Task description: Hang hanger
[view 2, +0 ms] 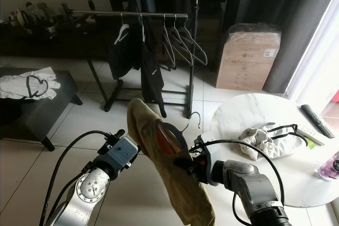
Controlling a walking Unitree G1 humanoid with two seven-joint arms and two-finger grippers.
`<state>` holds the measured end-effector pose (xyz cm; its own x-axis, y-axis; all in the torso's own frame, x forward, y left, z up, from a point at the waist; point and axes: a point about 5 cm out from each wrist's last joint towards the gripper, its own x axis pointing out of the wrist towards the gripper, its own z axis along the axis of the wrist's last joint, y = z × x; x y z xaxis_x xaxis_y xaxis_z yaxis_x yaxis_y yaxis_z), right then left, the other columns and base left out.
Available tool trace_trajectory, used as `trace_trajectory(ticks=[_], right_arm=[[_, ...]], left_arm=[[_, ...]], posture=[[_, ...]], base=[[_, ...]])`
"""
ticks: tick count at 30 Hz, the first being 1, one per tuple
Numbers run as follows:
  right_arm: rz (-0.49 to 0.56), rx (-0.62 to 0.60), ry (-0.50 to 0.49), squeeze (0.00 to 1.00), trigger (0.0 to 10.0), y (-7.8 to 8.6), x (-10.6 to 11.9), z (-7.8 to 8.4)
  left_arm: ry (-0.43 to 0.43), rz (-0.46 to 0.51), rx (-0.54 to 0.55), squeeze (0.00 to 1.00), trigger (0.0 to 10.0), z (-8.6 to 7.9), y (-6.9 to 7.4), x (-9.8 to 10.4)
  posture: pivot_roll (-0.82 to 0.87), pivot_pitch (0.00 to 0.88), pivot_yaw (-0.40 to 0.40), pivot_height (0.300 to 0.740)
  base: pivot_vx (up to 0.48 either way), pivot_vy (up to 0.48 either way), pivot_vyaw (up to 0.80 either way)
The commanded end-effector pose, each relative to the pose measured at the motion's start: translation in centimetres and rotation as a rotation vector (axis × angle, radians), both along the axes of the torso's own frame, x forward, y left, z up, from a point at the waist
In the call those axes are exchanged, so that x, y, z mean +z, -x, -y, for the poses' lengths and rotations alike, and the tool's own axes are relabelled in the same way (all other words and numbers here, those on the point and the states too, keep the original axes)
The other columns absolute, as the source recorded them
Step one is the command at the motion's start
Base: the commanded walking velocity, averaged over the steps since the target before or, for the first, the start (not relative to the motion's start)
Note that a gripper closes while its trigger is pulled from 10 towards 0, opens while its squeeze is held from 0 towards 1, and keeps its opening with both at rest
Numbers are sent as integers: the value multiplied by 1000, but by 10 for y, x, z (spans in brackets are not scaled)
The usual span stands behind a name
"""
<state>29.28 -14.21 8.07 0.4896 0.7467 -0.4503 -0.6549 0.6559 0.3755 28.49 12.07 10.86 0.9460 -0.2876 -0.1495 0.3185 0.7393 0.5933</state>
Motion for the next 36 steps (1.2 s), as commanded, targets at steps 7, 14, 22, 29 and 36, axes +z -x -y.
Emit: trace_trajectory(ticks=[7, 14, 22, 29, 36], right_arm=[[81, 225, -4, 0, 0, 26, 5, -11], [83, 250, 0, 0, 0, 30, 5, -11], [93, 285, -18, 0, 0, 35, 8, -12], [97, 307, -25, 0, 0, 38, 9, -10], [97, 325, -39, 0, 0, 40, 9, -10]], left_arm=[[70, 17, -74, 0, 10000, 13, -9, 5], [59, 29, -94, 0, 10000, 16, -11, 4], [20, 104, -101, 0, 10000, 21, -13, 8], [31, 147, -88, 0, 10000, 22, -16, 12], [69, 207, -64, 0, 10000, 21, -18, 19]], posture=[[-77, 99, 13, 740], [-79, 100, 13, 740], [-81, 101, 13, 740], [-85, 104, 12, 740], [-81, 105, 13, 740]], base=[[0, 0, 0], [0, 0, 0], [0, 0, 0], [0, 0, 0], [0, 0, 0]])
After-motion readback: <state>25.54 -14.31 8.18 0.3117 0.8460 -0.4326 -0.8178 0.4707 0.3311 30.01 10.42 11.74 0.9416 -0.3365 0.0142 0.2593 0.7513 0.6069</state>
